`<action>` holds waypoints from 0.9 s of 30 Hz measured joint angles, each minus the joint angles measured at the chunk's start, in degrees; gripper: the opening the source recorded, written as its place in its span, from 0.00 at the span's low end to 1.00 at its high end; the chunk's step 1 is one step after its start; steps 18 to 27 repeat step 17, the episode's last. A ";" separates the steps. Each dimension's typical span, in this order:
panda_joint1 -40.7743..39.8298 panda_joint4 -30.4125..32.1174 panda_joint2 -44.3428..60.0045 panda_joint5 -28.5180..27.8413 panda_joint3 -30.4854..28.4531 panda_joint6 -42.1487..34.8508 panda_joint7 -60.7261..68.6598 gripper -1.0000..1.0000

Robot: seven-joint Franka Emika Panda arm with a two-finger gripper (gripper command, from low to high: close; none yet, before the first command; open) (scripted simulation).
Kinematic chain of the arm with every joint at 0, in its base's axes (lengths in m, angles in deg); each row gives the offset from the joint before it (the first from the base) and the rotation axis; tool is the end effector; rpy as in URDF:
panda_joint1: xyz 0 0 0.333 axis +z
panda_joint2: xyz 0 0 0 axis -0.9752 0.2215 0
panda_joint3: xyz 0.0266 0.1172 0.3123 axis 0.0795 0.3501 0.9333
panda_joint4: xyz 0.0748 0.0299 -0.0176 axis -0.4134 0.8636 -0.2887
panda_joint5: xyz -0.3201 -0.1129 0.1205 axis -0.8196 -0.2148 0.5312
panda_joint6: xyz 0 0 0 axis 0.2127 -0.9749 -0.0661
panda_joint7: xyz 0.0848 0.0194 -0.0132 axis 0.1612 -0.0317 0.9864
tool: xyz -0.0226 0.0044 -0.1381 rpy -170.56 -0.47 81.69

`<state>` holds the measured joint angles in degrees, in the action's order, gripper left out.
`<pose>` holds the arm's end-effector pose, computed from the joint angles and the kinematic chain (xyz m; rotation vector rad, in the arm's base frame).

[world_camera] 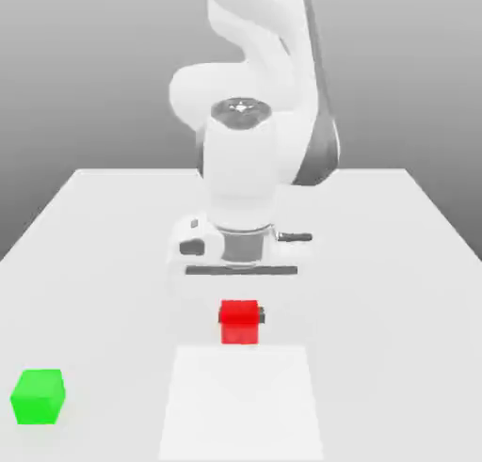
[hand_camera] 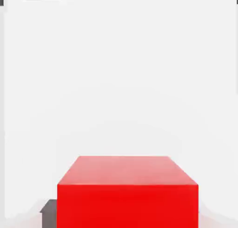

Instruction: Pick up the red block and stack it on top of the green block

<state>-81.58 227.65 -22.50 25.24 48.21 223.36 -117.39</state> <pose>0.3691 -0.0631 0.2388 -2.7321 1.5373 0.0084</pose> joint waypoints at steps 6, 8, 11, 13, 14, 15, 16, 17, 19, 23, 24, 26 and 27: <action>-10.05 -12.42 6.53 1.93 -5.37 -5.99 -5.77 0.00; -12.52 -16.56 8.74 2.76 -7.45 -7.96 -7.56 0.00; -14.58 -19.60 13.66 5.17 -8.19 -6.22 -7.46 0.00; -15.64 -20.13 17.67 7.20 -7.12 -2.85 -6.18 0.00; -16.07 -20.26 19.21 7.96 -6.62 -1.49 -5.66 1.00; -16.07 -20.26 19.21 7.96 -6.62 -1.49 -5.66 1.00; -16.07 -20.26 19.21 7.96 -6.62 -1.49 -5.66 1.00; -16.07 -20.26 19.21 7.96 -6.62 -1.49 -5.66 1.00; -16.07 -20.26 19.21 7.96 -6.62 -1.49 -5.66 1.00; -16.07 -20.26 19.21 7.96 -6.62 -1.49 -5.66 1.00; -16.07 -20.26 19.21 7.96 -6.62 -1.49 -5.66 1.00; -16.07 -20.26 19.21 7.96 -6.62 -1.49 -5.66 1.00; -16.07 -20.26 19.21 7.96 -6.62 -1.49 -5.66 1.00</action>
